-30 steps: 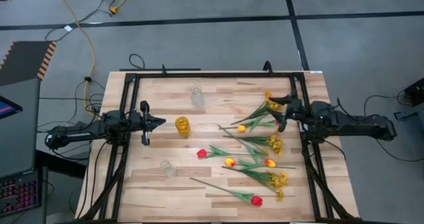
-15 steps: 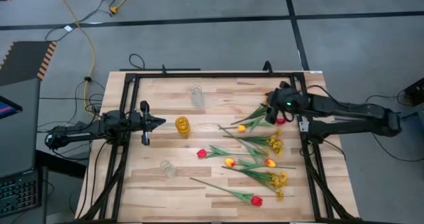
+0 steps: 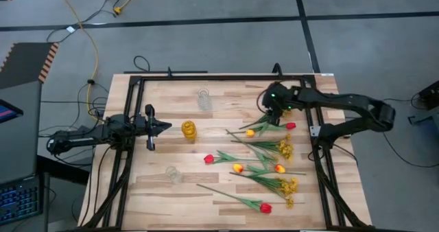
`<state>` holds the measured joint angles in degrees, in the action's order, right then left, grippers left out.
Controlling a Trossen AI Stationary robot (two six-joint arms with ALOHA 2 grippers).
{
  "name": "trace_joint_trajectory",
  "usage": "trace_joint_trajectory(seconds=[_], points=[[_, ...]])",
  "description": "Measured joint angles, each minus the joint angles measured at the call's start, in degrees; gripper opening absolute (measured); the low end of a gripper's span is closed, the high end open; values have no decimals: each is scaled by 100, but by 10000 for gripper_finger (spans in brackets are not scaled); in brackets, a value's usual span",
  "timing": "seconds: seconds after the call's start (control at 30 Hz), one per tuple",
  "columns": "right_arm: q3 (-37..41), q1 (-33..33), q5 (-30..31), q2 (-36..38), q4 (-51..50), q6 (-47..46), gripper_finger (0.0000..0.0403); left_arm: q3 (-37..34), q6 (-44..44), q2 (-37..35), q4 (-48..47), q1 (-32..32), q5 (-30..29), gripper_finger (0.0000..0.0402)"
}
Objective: Sort flowers into vase by color
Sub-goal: Put the top yellow flowers into the top transparent vase
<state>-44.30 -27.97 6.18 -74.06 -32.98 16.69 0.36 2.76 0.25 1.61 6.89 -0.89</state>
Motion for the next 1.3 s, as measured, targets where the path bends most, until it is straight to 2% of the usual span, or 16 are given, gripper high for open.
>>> trace_joint_trajectory(seconds=[0.4, 0.7, 0.8, 1.17, 1.3], points=[[-1032, -52, -206, -1512, -1142, 579, 220, 1, -1, 2, 2, 0, 1, 0], [-1167, -71, -196, -2481, -1381, 1168, 215, 0, -41, 1, 0, 1, 1, 0], [-1184, -71, -191, -2630, -1342, 1231, 193, 1, -42, 1, 0, 0, 2, 0], [-1476, -72, -147, -2370, -1469, 1246, 61, 1, -44, 0, 0, 1, 2, 0], [-1762, -67, -132, -2372, -1671, 1247, 32, 0, -44, 0, 1, 1, 2, 0]])
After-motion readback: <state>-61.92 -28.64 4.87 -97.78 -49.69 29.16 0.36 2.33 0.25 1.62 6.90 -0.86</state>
